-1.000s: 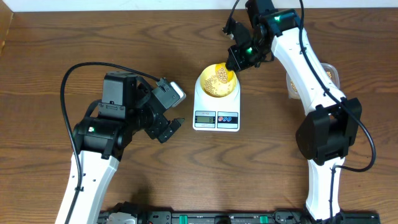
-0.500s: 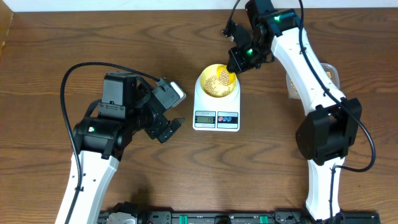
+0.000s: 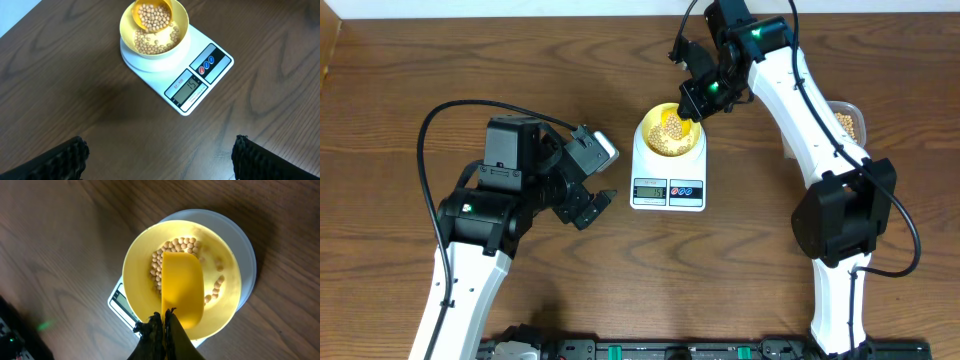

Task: Scoop item into bowl and weigh 50g on scale
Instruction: 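Tilt the scoop with the right gripper to pour soybeans into the bowl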

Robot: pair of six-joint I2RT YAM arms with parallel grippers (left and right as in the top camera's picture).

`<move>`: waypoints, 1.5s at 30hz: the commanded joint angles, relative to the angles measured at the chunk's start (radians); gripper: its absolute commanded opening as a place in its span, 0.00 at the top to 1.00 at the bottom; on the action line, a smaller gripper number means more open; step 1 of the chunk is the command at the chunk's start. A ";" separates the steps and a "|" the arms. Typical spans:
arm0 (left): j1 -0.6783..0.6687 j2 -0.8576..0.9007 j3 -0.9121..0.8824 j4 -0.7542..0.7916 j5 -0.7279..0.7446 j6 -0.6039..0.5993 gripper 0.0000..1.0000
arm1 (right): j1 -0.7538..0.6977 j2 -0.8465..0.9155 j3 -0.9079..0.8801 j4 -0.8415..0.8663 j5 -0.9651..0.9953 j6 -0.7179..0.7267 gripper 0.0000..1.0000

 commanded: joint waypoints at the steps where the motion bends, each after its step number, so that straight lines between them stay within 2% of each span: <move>1: 0.005 -0.011 -0.008 -0.002 0.010 0.006 0.06 | 0.008 -0.026 0.026 0.000 0.000 -0.046 0.99; 24: 0.005 -0.011 -0.008 -0.002 0.010 0.006 0.06 | 0.009 -0.026 0.026 0.026 0.008 -0.089 0.99; 45: 0.005 -0.011 -0.008 -0.002 0.010 0.006 0.06 | 0.035 -0.040 0.027 0.027 0.109 -0.148 0.99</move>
